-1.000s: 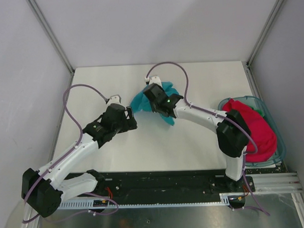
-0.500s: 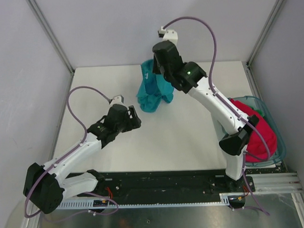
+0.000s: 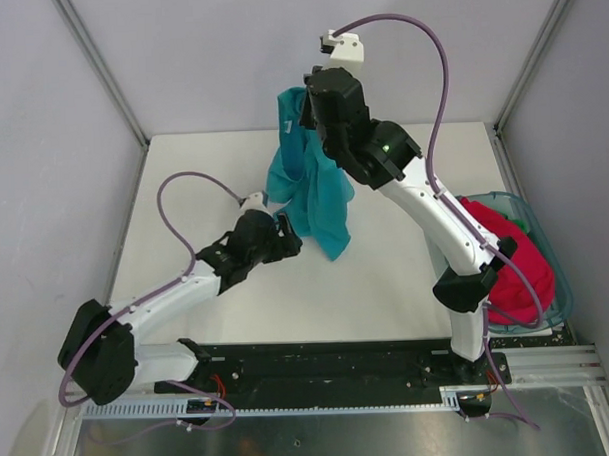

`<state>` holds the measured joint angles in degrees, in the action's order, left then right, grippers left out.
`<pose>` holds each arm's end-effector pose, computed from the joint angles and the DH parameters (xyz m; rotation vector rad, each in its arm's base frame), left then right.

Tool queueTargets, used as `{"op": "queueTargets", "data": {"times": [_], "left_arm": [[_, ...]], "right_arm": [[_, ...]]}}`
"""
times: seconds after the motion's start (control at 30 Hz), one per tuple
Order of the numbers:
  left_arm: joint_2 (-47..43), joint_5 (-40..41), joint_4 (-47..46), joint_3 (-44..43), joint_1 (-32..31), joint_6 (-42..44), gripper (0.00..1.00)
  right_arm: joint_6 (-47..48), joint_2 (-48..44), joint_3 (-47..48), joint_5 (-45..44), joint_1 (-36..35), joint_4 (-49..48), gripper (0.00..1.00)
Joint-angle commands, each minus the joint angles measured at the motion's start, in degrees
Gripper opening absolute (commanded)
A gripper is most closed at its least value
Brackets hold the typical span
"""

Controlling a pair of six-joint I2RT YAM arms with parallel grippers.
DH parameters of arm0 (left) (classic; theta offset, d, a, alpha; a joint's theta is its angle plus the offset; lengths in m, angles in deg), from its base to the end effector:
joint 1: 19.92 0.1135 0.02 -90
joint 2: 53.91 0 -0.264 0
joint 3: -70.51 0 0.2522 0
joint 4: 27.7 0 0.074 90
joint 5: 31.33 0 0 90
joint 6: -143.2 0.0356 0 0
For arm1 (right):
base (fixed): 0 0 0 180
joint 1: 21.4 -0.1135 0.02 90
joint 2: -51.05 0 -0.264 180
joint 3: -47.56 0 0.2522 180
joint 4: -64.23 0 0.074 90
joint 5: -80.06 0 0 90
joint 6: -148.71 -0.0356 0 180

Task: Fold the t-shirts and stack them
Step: Flatten out the tshirt

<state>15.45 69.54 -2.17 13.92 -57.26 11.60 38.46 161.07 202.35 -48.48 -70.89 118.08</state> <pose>0.2095 -0.1514 0.2373 -0.1896 2.2723 -0.5342 0.2702 0.2821 0.5231 0.0590 1.7043 0.3281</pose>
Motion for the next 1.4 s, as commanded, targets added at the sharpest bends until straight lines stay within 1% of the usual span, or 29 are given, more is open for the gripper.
{"op": "queueTargets", "data": {"times": [0.0, 0.13, 0.3, 0.47, 0.57, 0.73, 0.83, 0.93, 1.1, 1.23, 1.27, 1.37], "left_arm": [[4.08, 1.48, -10.95, 0.05, -3.90, -0.68, 0.77], [9.31, 0.45, -20.13, 1.51, -4.66, -0.37, 0.73], [16.63, -1.28, -27.76, 0.23, -4.84, 2.23, 0.70], [22.80, -3.59, -30.02, -1.85, -5.10, 1.53, 0.62], [25.09, -4.03, -30.97, -1.97, -5.74, 0.52, 0.60], [26.10, -4.46, -32.18, -0.73, -7.11, -0.31, 0.59], [26.65, -4.85, -32.61, 0.05, -7.50, -0.70, 0.56], [27.29, -5.32, -32.76, 0.55, -7.85, -1.20, 0.49], [25.86, -3.96, -32.21, 2.52, -8.10, -2.81, 0.33], [24.77, -1.96, -29.46, 2.61, -8.16, -2.68, 0.24], [24.86, -1.58, -28.83, 2.24, -8.13, -2.55, 0.20], [24.47, -0.17, -26.40, 1.10, -8.11, -2.41, 0.05]], "right_arm": [[1.66, -1.63, 1.23, -3.67, 0.61, -4.05, 0.00], [1.03, -2.07, -0.11, -3.62, 1.53, -2.92, 0.00], [0.15, -3.98, -3.68, -3.06, 2.84, -2.54, 0.00], [-1.37, -4.54, -5.10, -2.09, 4.64, -0.89, 0.00], [-2.08, -4.74, -5.66, -1.46, 5.57, -0.25, 0.00], [-2.33, -5.06, -5.94, -0.81, 6.89, 0.10, 0.00], [-2.63, -5.00, -5.94, -0.22, 7.50, 0.27, 0.00], [-2.76, -4.87, -6.09, -0.19, 7.74, 0.44, 0.00], [-3.26, -4.99, -6.45, 0.16, 9.26, 0.85, 0.00], [-4.58, -5.48, -7.24, 1.93, 11.54, 1.02, 0.00], [-4.78, -5.63, -7.43, 2.22, 11.97, 1.07, 0.00], [-5.03, -6.23, -8.26, 2.74, 13.11, 1.12, 0.00]]}}
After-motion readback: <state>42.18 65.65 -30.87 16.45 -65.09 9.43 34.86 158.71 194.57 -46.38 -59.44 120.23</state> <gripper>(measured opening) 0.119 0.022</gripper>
